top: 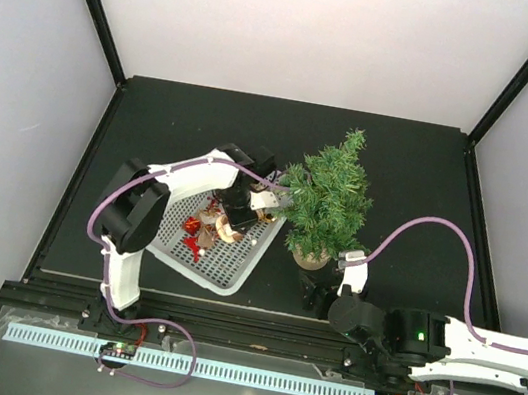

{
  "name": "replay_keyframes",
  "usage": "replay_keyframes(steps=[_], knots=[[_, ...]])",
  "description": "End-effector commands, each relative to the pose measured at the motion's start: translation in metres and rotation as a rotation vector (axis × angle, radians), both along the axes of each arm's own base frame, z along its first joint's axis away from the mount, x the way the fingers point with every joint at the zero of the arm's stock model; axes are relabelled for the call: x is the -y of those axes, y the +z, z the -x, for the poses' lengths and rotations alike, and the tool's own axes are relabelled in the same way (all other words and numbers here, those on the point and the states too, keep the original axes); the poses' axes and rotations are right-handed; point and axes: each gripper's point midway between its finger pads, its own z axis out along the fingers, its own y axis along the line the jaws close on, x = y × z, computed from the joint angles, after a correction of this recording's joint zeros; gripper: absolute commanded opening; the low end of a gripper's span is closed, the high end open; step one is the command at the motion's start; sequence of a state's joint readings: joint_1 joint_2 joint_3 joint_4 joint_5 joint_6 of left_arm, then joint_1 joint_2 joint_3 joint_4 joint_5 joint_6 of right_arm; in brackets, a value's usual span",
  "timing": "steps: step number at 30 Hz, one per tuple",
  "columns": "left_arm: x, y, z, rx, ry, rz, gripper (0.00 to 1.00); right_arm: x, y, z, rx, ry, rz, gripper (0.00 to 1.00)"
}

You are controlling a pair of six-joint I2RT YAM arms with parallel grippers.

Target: Decorate the small christmas tree

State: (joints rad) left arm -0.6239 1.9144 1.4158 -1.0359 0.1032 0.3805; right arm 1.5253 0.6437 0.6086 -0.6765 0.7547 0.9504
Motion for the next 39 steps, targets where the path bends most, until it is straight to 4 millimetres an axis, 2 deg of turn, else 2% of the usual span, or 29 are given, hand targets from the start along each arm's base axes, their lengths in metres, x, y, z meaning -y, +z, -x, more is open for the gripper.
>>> replay_keyframes(steps=[1,5,9,13,16,23,29,35,39], knots=[[-0.003,0.027,-0.006,0.062,0.000,0.012,0.39,0.000,-0.001,-0.001,-0.006,-0.019,-0.035,0.87],[-0.009,0.032,-0.009,0.080,0.009,0.005,0.35,0.000,-0.003,0.000,-0.010,-0.017,-0.037,0.87],[-0.016,0.029,-0.014,0.097,0.018,-0.018,0.33,0.001,-0.004,0.000,-0.013,-0.016,-0.038,0.87],[-0.023,0.018,-0.020,0.137,0.031,-0.062,0.38,0.001,-0.003,0.000,-0.011,-0.016,-0.042,0.87],[-0.028,0.011,-0.027,0.185,0.042,-0.093,0.46,0.002,-0.002,0.000,-0.009,-0.015,-0.043,0.87],[-0.029,0.010,-0.033,0.212,0.047,-0.108,0.56,0.002,-0.003,-0.001,-0.003,-0.019,-0.046,0.87],[-0.033,0.011,-0.037,0.242,0.053,-0.127,0.56,0.000,-0.003,-0.001,0.001,-0.013,-0.040,0.87],[-0.031,0.019,-0.038,0.270,0.051,-0.121,0.57,-0.002,-0.005,-0.001,0.000,-0.014,-0.040,0.87],[-0.030,0.019,-0.036,0.262,0.047,-0.118,0.48,-0.002,-0.006,0.000,-0.003,-0.014,-0.042,0.87]])
